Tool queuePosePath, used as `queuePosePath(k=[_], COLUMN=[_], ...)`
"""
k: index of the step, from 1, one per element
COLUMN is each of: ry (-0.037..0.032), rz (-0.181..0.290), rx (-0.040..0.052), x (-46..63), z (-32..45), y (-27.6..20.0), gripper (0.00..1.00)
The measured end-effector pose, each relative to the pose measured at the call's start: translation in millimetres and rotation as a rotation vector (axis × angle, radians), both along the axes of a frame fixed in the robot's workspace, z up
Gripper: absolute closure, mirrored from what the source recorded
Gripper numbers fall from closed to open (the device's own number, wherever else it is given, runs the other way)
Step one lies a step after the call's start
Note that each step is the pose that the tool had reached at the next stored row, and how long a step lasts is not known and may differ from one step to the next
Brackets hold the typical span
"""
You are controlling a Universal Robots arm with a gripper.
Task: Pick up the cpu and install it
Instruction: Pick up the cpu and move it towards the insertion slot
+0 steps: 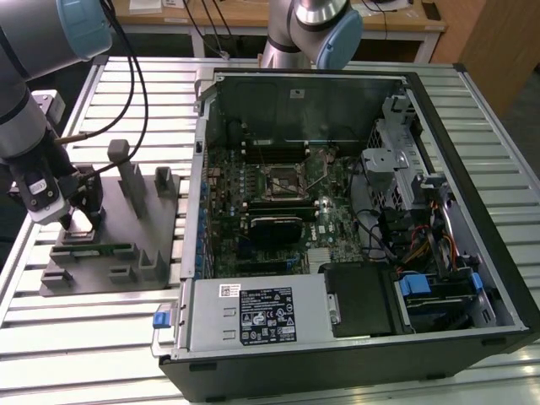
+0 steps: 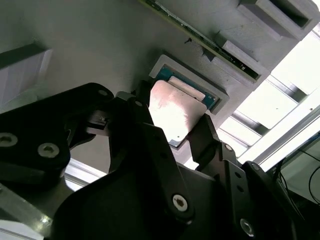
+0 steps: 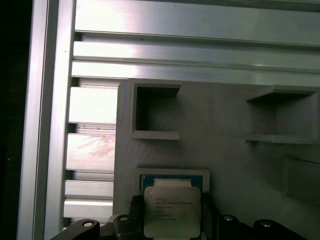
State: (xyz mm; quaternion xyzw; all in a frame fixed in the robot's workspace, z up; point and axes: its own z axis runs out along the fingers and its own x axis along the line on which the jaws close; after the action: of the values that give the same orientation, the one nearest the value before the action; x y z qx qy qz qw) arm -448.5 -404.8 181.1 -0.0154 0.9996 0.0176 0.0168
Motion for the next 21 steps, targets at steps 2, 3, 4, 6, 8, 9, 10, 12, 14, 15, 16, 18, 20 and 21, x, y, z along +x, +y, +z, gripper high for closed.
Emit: queuePosePath(k=[2,3,4,6,8,9,10,12,14,15,16,18,20,21], ry=[0.0,0.0,-0.0002,0.0,-0.0002,-0.0002,-0.0004,-0.0005,-0.0001,-0.0002,-0.0002,-0.0002,-0.0005,-0.0005], rz=[0.0,0.0,0.0,0.0,0.0,0.0,0.0,0.0,0.0,0.0,0.0,0.0,0.0,0.0], rx=[0.0,0.0,0.0001,0.0,0.0001,0.0001,0.0001,0.0001,-0.0001,-0.0001,0.0,-0.0001,0.0,0.0], x=[0.0,0.0,0.1,0.0,0.0,0.0,0.0,0.0,-0.1,0.0,0.0,0.0,0.0,0.0], z=[0.0,0.0,0.2,1.8,4.1,5.1,5.4,5.4,7.5,8.8,10.2,13.8,17.3,19.1], y=[0.0,0.0,0.0,0.0,0.0,0.0,0.0,0.0,0.0,0.0,0.0,0.0,0.0,0.0], gripper=[0.45,0.45,0.45,0.45,0.45,0.45,0.45,0.45,0.45,0.45,0.45,0.45,0.45,0.45])
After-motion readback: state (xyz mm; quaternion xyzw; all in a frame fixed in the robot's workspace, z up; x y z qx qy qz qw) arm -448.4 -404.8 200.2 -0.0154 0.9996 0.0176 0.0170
